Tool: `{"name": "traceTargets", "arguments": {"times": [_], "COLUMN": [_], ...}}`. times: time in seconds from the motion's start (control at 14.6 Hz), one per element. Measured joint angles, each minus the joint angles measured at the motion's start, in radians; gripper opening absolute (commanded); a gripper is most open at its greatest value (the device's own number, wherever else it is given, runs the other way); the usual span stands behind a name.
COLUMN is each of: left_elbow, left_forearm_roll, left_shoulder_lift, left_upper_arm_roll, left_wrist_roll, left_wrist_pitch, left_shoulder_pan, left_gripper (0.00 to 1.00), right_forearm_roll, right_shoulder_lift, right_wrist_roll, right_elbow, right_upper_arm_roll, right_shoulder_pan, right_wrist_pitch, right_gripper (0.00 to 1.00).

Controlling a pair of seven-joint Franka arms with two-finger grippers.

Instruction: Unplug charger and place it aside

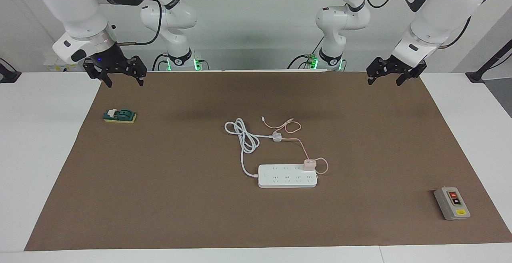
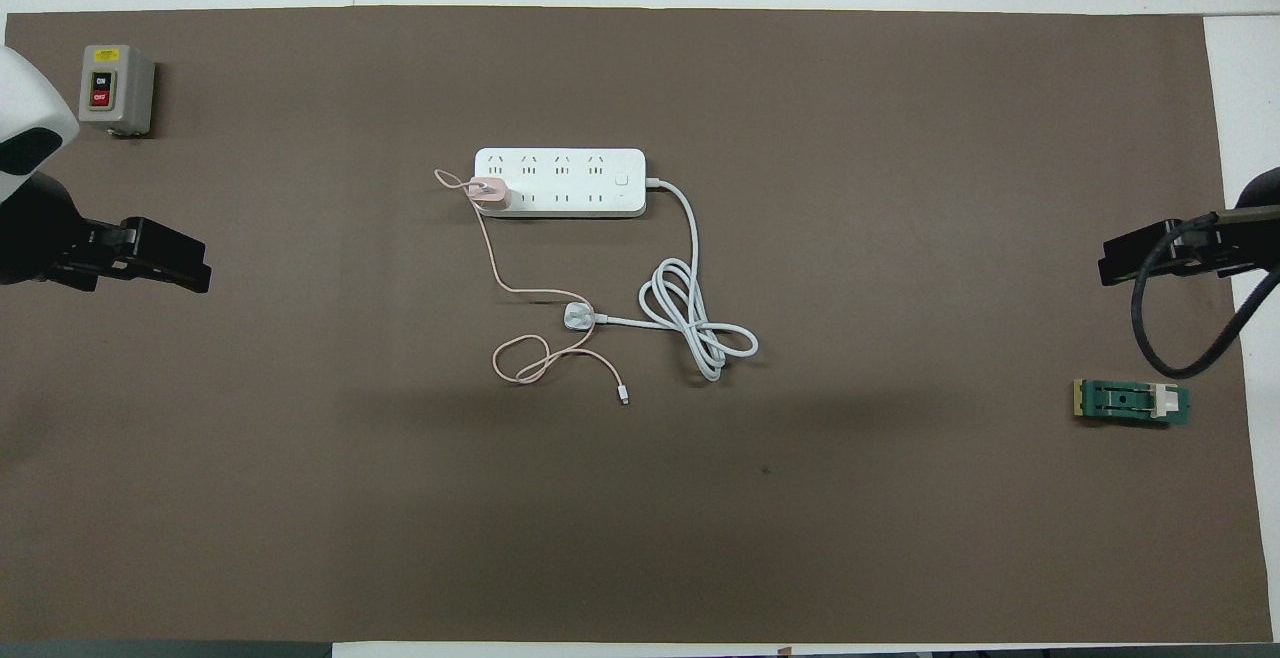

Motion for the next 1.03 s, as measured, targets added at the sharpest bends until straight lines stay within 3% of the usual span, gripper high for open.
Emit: {"name": "traceTargets", "arguments": {"times": [0.75, 1.03], "left_elbow": [0.000, 0.006], "left_forearm_roll": [0.000, 0.000], "left_shoulder_lift": [0.000, 0.000], "left_upper_arm_roll": [0.003, 0.003], "left_wrist_roll": [0.000, 0.000], "left_wrist_pitch": [0.000, 0.002], "left_shoulder_pan": [0.000, -0.001], "left_gripper": [1.00, 1.00], "right_forearm_roll": [0.000, 0.016], "right_shoulder_lift": [0.000, 0.000], "right_wrist_roll": [0.008, 0.215], "right_elbow": [-0.002, -0.021], "right_upper_arm_roll": [0.001, 0.017], "right_shoulder_pan": [0.000, 0.030], "right_wrist_pitch": [0.000, 0.002], "right_gripper": [1.00, 1.00]}}
